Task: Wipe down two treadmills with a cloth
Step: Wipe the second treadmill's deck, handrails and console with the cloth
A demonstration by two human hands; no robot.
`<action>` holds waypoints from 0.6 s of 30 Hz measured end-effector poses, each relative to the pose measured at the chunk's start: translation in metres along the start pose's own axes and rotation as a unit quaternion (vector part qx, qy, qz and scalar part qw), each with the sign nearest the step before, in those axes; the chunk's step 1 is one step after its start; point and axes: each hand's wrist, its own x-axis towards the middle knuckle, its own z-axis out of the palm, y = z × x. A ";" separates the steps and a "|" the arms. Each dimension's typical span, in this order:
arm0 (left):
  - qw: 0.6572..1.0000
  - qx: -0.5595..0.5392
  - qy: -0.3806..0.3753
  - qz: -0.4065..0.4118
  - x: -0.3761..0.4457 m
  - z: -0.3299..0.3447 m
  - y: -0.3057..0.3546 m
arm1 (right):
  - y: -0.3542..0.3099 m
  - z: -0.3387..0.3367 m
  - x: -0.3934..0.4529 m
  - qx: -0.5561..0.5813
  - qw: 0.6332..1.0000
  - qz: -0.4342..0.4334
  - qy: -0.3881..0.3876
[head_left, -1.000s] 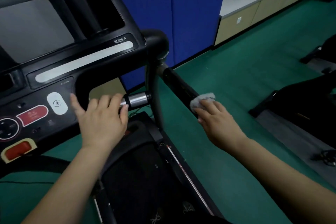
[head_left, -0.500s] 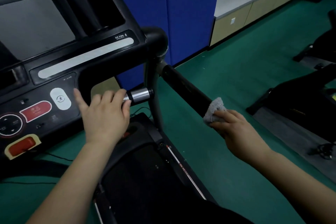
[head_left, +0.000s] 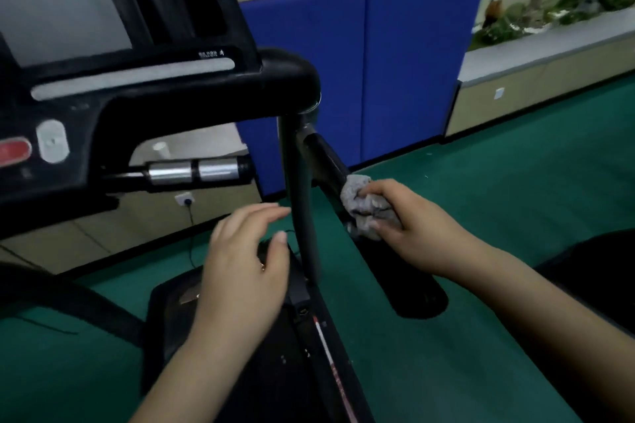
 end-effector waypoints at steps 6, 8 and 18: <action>0.994 -0.053 0.082 -0.045 -0.028 0.083 0.071 | 0.043 -0.007 -0.023 0.157 0.969 -0.165 -0.097; 0.993 -0.061 0.079 -0.065 -0.030 0.101 0.095 | 0.049 -0.009 -0.024 0.215 0.956 -0.151 -0.134; 0.983 0.133 0.035 -0.125 -0.008 0.120 0.133 | 0.094 -0.020 -0.036 0.442 0.889 -0.067 -0.101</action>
